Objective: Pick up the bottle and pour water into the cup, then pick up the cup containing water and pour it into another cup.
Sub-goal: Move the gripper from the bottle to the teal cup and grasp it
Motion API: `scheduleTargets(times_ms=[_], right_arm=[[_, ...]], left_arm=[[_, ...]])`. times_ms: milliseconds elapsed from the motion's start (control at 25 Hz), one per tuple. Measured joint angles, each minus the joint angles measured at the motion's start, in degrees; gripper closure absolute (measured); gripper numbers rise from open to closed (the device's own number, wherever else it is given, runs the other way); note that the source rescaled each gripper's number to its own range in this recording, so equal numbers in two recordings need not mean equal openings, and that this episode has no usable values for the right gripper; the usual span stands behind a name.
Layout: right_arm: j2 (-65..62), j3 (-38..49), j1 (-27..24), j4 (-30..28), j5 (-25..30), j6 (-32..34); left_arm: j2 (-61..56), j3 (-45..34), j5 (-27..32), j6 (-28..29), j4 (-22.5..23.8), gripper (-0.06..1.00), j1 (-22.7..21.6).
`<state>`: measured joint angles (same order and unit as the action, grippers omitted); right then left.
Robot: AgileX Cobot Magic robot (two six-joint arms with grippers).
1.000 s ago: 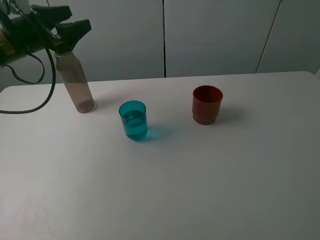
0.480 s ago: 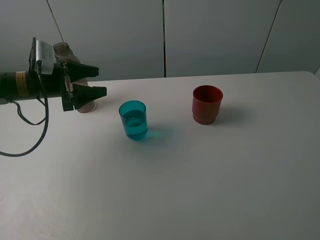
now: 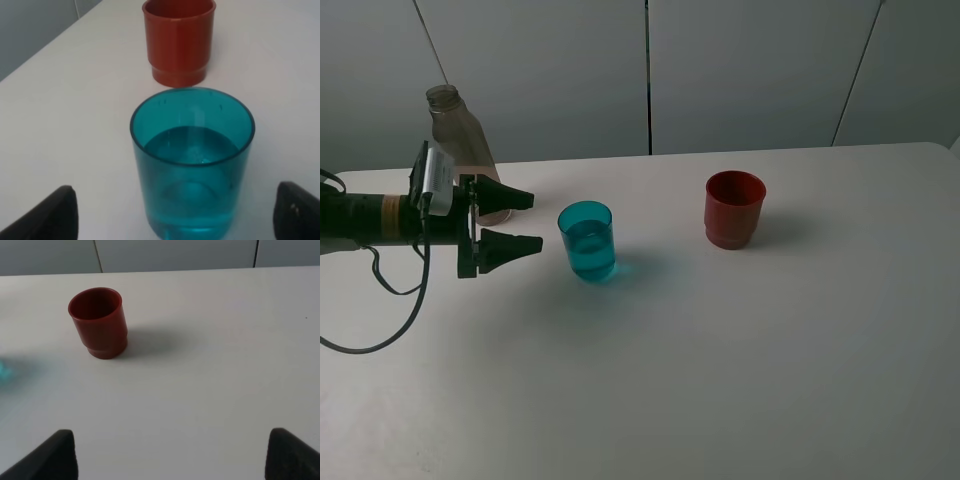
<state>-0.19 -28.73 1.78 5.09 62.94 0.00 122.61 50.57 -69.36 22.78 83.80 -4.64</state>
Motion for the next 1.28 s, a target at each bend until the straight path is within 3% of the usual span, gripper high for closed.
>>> scheduleTargets(times_ms=[280,1000,1280], right_arm=[[0.0,0.0,0.0,0.0,0.0,0.0],[0.0,0.0,0.0,0.0,0.0,-0.4],[0.0,0.0,0.0,0.0,0.0,0.0]], left_arm=[[5.5,0.0,0.9,-4.4,-5.0,-0.04,1.3],[11.6,9.1,2.8,-6.5,-6.1,-0.04,10.5],[12.5,10.8,2.5,-6.7,-10.3,-0.04,12.8]])
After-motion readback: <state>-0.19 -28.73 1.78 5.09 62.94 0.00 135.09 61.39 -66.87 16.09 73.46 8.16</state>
